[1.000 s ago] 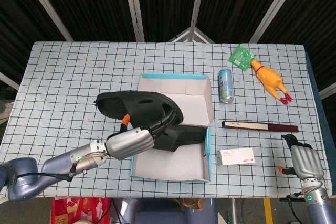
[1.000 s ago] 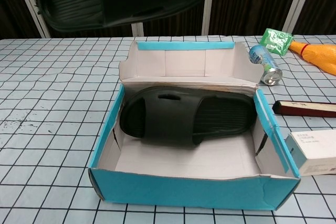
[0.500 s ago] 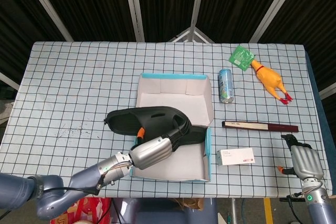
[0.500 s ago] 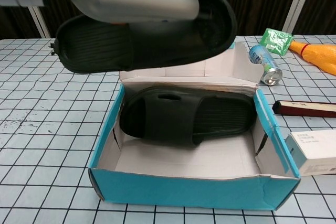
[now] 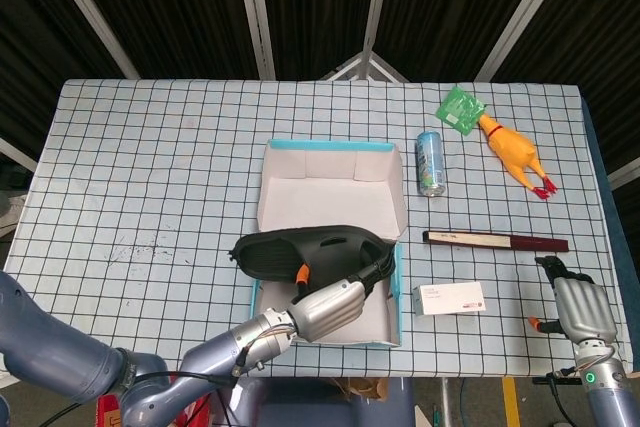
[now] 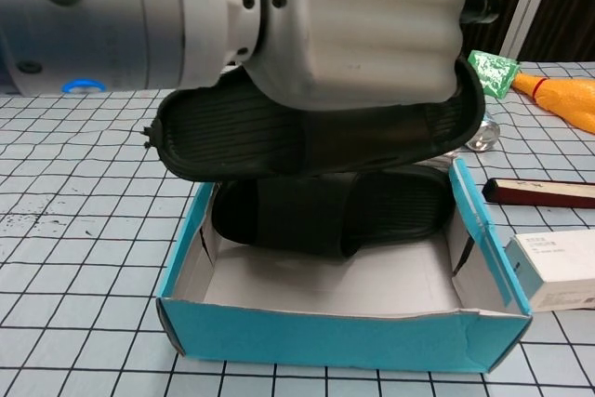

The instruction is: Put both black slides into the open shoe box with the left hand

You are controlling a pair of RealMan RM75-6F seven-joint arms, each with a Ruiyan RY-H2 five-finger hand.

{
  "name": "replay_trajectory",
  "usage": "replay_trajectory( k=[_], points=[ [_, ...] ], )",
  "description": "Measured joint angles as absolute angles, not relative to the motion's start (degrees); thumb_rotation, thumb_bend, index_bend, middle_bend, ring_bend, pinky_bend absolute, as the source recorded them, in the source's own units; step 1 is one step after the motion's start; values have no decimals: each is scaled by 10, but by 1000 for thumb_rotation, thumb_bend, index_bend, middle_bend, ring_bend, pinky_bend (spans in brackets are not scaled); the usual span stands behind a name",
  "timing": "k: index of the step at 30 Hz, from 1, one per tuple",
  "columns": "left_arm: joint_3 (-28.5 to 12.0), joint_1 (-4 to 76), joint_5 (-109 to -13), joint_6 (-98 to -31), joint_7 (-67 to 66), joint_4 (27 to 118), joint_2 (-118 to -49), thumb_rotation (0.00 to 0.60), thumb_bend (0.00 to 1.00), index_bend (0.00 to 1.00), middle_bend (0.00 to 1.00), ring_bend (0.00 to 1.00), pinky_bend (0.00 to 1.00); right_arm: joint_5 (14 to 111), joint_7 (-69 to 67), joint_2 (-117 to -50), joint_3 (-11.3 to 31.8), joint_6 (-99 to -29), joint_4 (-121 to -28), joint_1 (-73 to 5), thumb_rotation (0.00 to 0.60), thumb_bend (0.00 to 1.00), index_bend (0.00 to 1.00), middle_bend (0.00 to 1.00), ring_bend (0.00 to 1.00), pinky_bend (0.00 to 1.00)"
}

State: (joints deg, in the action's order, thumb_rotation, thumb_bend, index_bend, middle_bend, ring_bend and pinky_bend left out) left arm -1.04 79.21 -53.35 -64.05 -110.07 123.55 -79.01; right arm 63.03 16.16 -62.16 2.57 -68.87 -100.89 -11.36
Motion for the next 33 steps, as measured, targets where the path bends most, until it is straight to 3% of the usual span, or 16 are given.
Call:
replay_trajectory(
  k=[16,33],
  points=[
    [-10,851,-471,-650,-1107,1210,-856,600,520,522,515,78,85,630,161,-621,26,-690,-1010,-113,600,179,166,143,310,251],
    [10,888,-424,-674,-1097,1223,-880,600,521,521,515,79,85,631,156,-619,27,-691,-1008,-111,600,179,166,143,310,251]
  ],
)
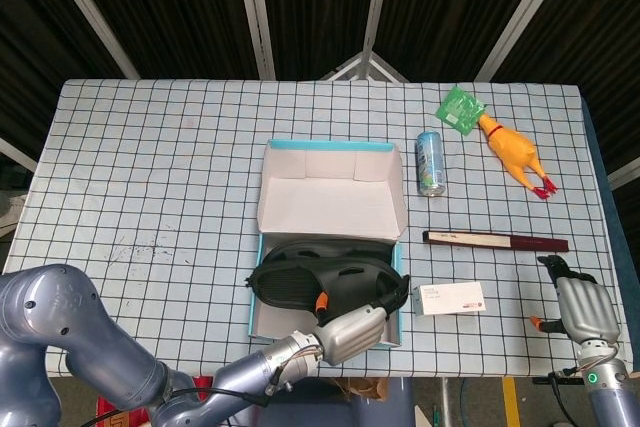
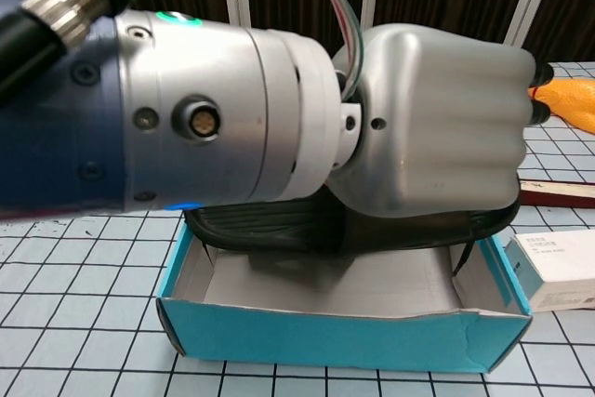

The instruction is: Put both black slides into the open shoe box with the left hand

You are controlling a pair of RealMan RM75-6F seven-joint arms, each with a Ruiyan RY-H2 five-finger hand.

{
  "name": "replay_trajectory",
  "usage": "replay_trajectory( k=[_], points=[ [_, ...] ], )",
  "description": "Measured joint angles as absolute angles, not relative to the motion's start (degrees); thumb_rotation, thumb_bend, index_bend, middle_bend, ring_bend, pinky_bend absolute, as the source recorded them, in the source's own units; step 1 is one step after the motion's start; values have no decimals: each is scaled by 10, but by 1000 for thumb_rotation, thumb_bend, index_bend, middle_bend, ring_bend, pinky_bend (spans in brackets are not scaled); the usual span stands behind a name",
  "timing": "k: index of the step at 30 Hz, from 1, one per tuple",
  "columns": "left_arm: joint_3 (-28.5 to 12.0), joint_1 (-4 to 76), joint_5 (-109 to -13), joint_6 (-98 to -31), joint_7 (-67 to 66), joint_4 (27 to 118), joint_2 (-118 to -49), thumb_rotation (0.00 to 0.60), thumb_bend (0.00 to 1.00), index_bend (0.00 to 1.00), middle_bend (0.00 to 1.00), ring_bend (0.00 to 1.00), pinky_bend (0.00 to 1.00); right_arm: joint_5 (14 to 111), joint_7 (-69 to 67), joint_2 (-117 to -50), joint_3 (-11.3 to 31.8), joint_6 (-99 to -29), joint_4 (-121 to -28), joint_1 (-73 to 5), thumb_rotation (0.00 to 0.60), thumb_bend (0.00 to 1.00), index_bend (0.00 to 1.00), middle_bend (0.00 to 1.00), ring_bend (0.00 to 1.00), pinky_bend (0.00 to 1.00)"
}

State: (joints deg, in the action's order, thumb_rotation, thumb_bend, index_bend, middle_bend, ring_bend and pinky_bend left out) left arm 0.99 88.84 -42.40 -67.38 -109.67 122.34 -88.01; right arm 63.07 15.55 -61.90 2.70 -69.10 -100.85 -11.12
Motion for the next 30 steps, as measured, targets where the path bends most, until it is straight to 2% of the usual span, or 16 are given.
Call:
replay_trajectory(
  k=[16,30],
  points=[
    [33,898,-451,-655,-1037,1189,-900,600,521,522,516,79,85,627,159,-620,27,-690,-1009,-112,600,180,166,143,310,251],
    [46,904,-427,-660,-1022,1179,-926,600,521,522,518,79,85,626,160,-620,28,-691,-1010,-112,600,179,165,143,310,251]
  ],
)
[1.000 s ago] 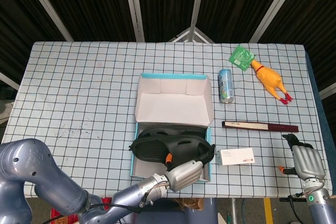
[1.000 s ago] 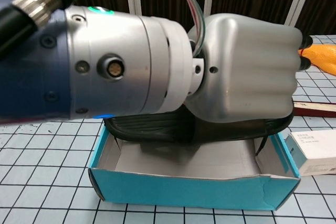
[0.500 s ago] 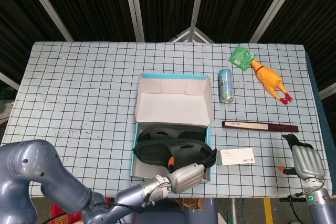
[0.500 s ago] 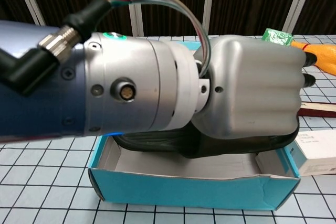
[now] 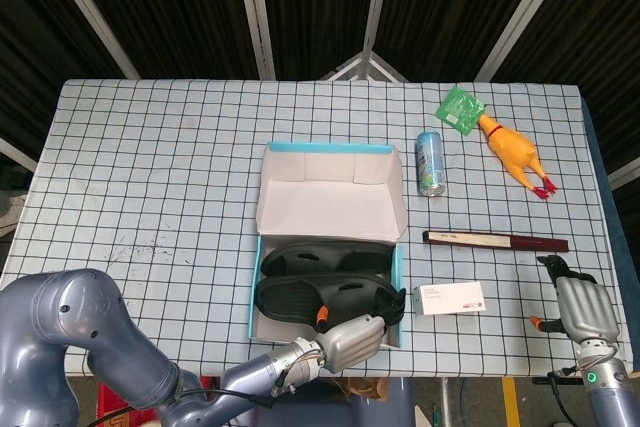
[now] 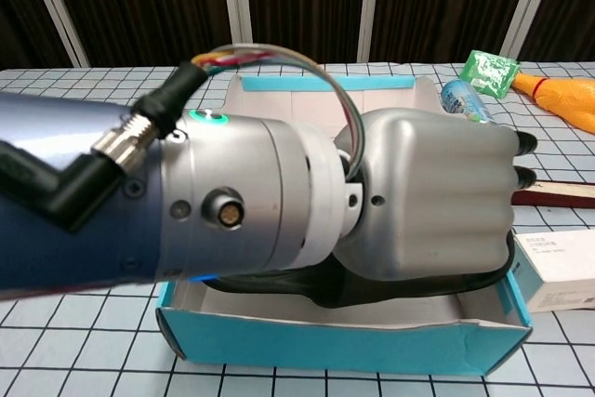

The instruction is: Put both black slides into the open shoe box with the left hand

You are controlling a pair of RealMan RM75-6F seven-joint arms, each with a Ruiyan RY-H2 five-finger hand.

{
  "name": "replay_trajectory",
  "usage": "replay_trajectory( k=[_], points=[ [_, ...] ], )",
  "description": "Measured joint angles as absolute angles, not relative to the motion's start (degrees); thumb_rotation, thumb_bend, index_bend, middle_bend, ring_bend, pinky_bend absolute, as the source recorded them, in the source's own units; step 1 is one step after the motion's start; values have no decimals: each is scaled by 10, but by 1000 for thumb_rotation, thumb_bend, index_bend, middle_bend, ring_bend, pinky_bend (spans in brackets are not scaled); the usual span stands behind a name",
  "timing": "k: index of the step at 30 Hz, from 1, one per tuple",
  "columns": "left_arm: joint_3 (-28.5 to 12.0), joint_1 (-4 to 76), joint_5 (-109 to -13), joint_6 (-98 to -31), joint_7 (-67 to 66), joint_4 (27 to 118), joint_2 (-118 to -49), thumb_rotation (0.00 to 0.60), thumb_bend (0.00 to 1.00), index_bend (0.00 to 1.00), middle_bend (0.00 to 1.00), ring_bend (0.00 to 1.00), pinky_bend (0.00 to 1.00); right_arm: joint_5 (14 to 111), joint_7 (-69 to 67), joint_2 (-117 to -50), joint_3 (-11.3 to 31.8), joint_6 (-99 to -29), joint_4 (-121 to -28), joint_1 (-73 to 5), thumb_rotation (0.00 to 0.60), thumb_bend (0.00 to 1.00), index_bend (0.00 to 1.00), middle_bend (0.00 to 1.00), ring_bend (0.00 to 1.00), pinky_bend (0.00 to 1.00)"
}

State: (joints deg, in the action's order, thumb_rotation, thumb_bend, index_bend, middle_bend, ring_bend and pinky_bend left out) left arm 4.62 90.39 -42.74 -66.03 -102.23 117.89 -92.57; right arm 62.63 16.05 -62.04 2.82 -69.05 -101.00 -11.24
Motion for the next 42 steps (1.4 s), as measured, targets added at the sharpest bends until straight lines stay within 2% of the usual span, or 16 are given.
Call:
replay_trajectory(
  k=[25,28,33,40,42],
  points=[
    [81,894,-438,-619,-955,1107,-969,600,511,504,519,79,87,625,158,-618,29,-693,-1011,-110,600,179,166,140,310,251],
    [82,894,-444,-618,-953,1103,-970,600,440,432,486,72,87,624,158,-618,29,-693,-1011,-110,600,179,166,140,310,251],
    [80,894,-460,-624,-949,1106,-962,600,256,194,333,11,87,626,159,-618,28,-696,-1013,-109,600,179,166,140,310,251],
    [82,897,-470,-632,-960,1128,-943,599,210,60,186,0,87,625,162,-618,28,-697,-1013,-109,600,179,166,141,310,251],
    [84,898,-468,-634,-964,1137,-938,593,198,14,105,0,86,623,162,-618,29,-696,-1013,-109,600,179,165,141,310,251]
  ],
)
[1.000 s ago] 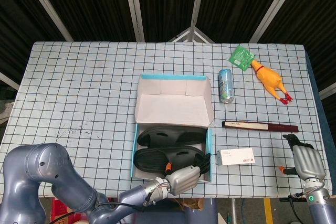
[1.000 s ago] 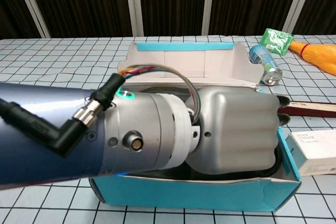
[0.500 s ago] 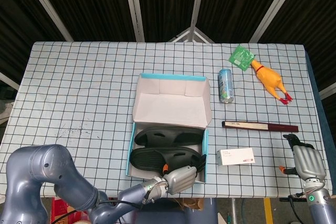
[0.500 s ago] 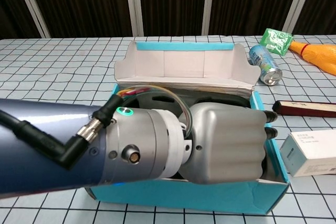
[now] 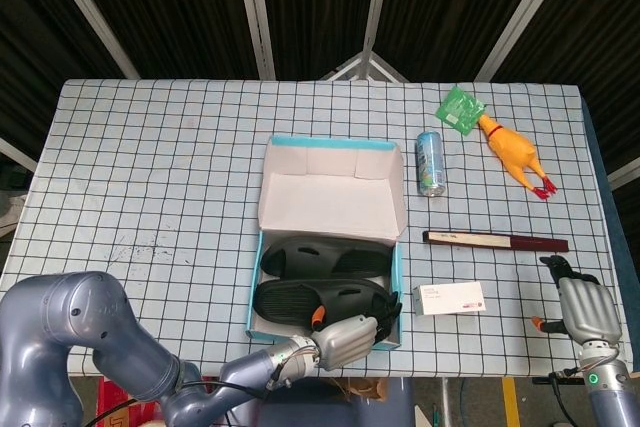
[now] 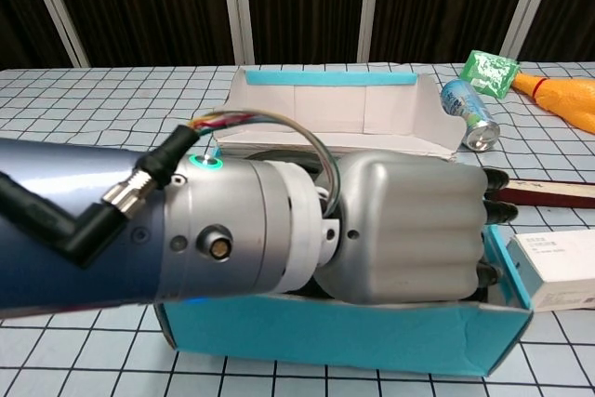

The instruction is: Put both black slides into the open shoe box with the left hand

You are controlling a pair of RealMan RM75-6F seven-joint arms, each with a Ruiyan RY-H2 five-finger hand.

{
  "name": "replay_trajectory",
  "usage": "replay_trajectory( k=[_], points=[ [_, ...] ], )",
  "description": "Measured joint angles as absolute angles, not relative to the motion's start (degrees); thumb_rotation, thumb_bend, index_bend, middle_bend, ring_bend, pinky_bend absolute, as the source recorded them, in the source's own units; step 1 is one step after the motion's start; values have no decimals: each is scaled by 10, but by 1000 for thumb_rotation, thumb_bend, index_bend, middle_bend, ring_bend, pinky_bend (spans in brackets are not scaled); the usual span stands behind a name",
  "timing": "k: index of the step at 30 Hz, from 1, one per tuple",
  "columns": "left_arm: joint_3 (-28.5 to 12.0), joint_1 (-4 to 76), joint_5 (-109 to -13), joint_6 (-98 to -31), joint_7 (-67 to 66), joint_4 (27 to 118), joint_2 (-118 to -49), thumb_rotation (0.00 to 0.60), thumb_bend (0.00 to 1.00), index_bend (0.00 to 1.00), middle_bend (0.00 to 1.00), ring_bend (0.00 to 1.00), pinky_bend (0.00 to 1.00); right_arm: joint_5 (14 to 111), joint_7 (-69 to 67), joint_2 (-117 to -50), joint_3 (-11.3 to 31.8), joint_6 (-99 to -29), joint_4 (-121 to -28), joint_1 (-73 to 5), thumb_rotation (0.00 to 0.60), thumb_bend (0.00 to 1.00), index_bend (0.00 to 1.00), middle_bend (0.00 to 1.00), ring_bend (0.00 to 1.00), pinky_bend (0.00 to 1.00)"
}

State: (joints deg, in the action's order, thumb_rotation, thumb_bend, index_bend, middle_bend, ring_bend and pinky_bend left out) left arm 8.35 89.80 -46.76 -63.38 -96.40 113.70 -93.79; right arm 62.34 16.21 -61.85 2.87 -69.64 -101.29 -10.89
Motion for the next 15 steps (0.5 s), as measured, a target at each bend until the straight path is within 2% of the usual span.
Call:
replay_trajectory(
  k=[2,4,8,12,15],
  points=[
    [85,899,-464,-637,-969,1150,-930,589,188,0,33,0,80,622,162,-619,29,-696,-1012,-109,600,180,165,141,310,251],
    [87,901,-458,-641,-977,1163,-923,588,175,0,2,0,77,621,162,-618,30,-695,-1013,-109,600,179,166,141,310,251],
    [90,906,-448,-650,-995,1180,-915,582,118,0,0,0,76,620,162,-617,29,-694,-1015,-109,600,180,166,141,310,251],
    [88,905,-450,-661,-994,1198,-907,567,112,0,6,0,76,622,163,-617,29,-698,-1016,-108,600,179,166,140,310,251],
    [79,897,-461,-683,-975,1227,-885,582,112,0,26,0,76,621,161,-616,29,-697,-1014,-108,600,179,165,141,310,251]
  ],
)
